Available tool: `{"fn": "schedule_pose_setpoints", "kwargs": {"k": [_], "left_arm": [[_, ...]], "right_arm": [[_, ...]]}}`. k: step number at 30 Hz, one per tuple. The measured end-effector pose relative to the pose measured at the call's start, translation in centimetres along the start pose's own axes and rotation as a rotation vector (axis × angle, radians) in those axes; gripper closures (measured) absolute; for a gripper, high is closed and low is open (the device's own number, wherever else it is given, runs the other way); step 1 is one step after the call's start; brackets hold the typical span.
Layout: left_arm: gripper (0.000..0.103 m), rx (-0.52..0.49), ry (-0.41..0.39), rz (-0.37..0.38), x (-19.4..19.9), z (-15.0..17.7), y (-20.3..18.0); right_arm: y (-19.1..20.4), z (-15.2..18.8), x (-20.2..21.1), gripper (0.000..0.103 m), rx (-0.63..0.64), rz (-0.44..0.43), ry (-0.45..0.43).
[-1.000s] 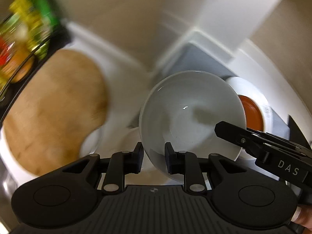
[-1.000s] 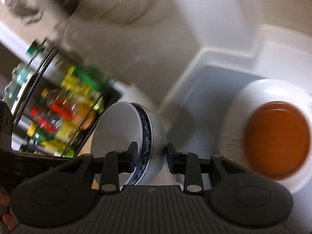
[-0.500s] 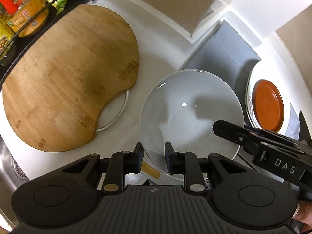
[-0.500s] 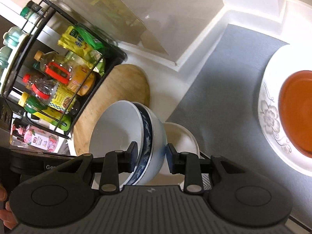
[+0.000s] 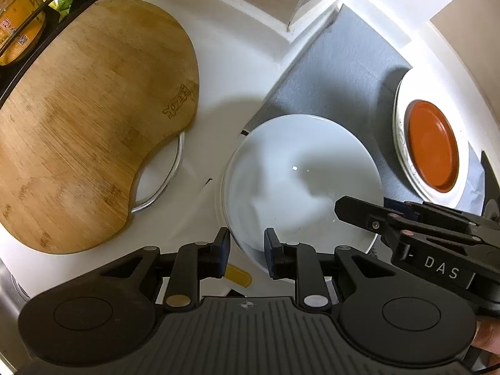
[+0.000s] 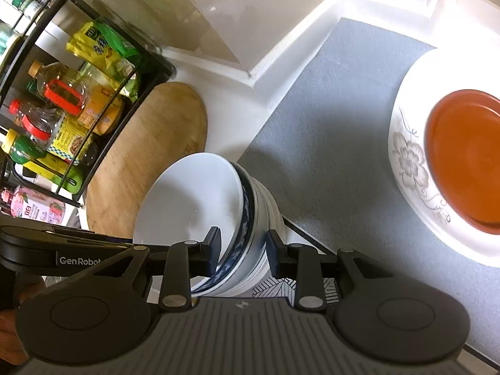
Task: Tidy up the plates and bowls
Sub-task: 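Lift the whole bowl stack with both grippers toward the plate stack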
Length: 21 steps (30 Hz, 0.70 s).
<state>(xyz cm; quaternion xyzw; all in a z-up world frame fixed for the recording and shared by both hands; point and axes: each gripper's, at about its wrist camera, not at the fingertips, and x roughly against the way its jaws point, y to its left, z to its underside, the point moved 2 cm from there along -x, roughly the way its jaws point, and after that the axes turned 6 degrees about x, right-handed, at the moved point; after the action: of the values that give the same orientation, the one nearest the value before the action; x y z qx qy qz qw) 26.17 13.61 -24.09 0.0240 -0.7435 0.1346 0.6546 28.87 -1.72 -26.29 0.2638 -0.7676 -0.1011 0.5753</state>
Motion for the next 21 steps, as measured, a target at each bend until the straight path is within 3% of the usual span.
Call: {"fn": "schedule_pose_setpoints", "kwargs": {"k": [10,11,14,15,19,21], "left_arm": [[0.076,0.017,-0.061,0.077,1.0,0.4,1.2],[0.072,0.012,-0.078,0.083,1.4,0.4,1.2],[0.049,-0.012,-0.122,0.096,1.9,0.1,1.4],[0.047,-0.013,-0.125,0.093,1.7,-0.1,1.4],[0.049,0.006,-0.080,0.096,-0.4,-0.6,1.8],[0.066,0.007,-0.041,0.098,-1.7,-0.7,1.9]], "right_arm": [[-0.2,0.1,1.1,0.060,0.020,-0.008,-0.046],[-0.2,0.0,1.3,0.059,0.026,0.001,-0.052],[-0.5,-0.1,1.3,0.039,0.012,0.009,-0.054],[-0.7,0.0,1.1,0.036,-0.001,0.010,-0.049],[-1.3,0.3,-0.2,0.036,-0.037,-0.007,-0.014],[-1.7,0.6,-0.9,0.036,-0.063,-0.016,0.003]]}}
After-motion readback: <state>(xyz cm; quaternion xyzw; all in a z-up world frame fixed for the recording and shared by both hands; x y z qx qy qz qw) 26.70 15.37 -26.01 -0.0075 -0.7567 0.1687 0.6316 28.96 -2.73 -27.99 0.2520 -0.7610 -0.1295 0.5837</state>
